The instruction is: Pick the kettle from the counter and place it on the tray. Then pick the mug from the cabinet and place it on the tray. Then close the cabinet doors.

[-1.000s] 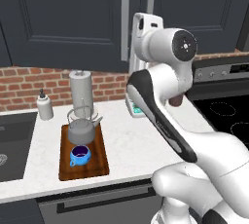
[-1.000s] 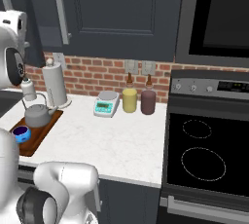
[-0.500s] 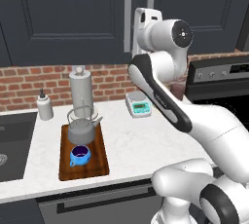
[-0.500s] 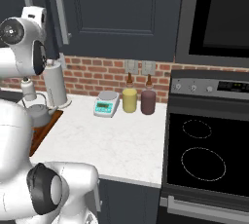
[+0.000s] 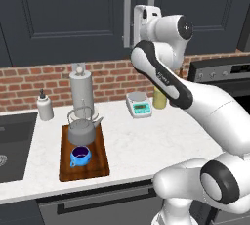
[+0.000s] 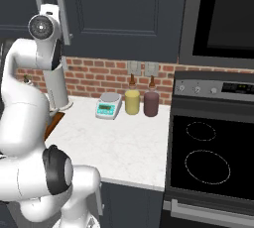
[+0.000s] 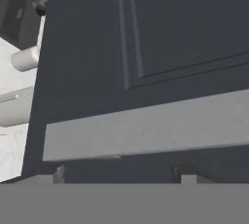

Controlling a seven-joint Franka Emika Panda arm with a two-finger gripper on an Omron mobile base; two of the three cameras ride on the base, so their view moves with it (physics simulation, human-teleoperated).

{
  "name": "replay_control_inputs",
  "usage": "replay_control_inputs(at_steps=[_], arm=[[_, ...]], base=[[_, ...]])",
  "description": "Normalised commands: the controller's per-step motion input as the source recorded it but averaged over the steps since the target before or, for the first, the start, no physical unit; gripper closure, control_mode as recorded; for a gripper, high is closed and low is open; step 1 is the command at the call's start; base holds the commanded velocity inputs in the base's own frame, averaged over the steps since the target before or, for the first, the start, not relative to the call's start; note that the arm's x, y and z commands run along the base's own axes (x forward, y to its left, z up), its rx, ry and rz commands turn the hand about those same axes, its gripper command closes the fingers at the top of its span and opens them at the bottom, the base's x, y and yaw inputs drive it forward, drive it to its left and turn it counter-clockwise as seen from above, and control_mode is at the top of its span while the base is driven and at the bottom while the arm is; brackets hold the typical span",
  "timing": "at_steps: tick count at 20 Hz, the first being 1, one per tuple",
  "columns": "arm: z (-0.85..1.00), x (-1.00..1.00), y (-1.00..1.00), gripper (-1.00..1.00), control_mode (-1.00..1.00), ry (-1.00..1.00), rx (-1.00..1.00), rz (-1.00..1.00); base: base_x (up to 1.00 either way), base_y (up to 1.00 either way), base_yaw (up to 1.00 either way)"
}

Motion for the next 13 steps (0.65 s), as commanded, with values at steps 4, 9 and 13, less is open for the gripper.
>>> replay_control_inputs(at_steps=[4, 9, 13], arm=[[-0.22, 0.50, 0.00, -1.00, -1.00, 0.00, 0.00, 0.12], [-0.28, 0.49, 0.05, -1.00, -1.00, 0.00, 0.00, 0.09], [-0.35, 0.48, 0.08, -1.00, -1.00, 0.00, -0.04, 0.07]], base=[[0.00, 0.00, 0.00], [0.00, 0.00, 0.00], [0.00, 0.00, 0.00]])
